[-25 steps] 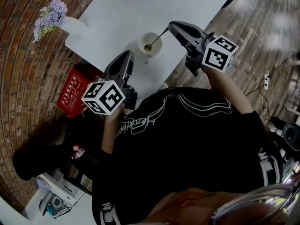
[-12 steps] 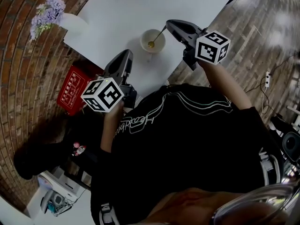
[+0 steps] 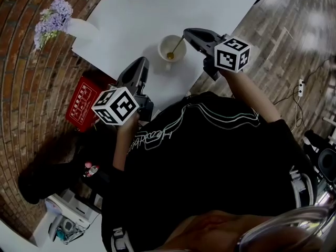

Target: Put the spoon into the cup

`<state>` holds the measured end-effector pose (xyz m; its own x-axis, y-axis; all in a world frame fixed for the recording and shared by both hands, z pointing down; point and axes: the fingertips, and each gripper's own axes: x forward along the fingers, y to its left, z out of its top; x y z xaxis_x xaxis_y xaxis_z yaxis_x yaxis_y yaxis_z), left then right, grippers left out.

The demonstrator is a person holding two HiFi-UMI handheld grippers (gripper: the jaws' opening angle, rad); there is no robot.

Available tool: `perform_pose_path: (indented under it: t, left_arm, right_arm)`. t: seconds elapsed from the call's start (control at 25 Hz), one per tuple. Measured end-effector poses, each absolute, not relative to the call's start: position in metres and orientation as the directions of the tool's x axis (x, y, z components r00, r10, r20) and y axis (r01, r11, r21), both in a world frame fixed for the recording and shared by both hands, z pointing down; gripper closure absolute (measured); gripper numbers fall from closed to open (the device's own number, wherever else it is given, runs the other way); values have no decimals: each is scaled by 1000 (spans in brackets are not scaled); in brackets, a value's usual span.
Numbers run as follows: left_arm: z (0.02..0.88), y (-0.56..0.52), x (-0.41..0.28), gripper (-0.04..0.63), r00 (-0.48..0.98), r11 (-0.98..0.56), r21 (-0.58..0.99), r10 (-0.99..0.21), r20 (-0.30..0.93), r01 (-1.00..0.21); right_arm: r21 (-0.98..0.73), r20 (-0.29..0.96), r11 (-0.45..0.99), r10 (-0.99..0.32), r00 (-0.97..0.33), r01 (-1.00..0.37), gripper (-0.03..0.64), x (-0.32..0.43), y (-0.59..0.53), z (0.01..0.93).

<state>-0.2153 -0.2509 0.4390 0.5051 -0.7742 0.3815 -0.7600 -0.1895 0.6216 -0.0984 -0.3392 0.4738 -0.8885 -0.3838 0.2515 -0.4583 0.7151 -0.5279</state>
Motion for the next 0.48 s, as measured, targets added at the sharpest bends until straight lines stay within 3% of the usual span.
perform_pose_path:
  t: [0.48]
  left_arm:
    - [439, -255, -218, 588, 502, -188, 625, -779, 375, -758]
  right_arm:
    - [-542, 265, 700, -383, -885, -466, 617, -99, -344, 483]
